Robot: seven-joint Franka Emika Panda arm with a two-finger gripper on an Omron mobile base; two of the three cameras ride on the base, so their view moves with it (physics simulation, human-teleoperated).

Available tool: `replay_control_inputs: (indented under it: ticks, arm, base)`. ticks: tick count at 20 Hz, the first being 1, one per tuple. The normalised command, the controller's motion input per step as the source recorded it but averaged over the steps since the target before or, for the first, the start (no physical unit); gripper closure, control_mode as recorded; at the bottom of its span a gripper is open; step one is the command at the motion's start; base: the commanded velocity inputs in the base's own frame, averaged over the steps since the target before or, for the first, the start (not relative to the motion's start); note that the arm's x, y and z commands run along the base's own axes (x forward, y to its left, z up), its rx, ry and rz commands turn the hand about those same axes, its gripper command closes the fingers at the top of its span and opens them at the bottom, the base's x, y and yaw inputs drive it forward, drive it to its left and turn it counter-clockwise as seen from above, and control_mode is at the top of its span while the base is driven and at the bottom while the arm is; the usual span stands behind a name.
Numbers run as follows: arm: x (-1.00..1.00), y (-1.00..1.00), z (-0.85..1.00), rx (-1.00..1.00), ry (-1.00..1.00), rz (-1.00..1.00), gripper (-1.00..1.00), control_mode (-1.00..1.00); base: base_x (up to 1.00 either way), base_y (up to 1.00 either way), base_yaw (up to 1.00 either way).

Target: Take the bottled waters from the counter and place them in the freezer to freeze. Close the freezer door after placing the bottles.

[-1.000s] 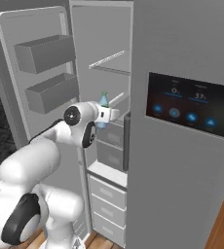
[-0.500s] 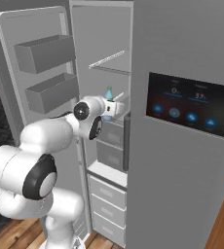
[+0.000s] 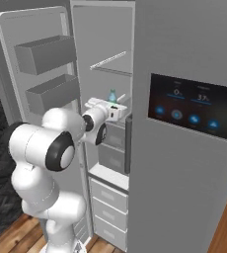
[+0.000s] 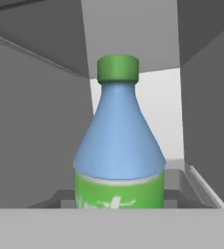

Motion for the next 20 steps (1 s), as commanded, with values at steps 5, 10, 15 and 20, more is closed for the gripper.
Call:
replay_control_inputs:
  ticks: [5,10,15,20]
  arm:
    - [0.25,-0.23,-0.26,-0.05,-0.22,0.00,1.00,-1.00]
    - [0.13,-0.07,-0.22,-0.10,-0.08,0.00,1.00,-1.00]
    - [0.14,-0.08,-0.38,-0.12,-0.03,0.00,1.00,-1.00]
    - [0.07,-0.01,-0.42,-0.08,0.00,0.00,1.00,-1.00]
  base:
    - [0.00,0.00,0.00]
    - [0.00,0.00,0.00]
    - [0.00,0.00,0.00]
    - [0.00,0.00,0.00]
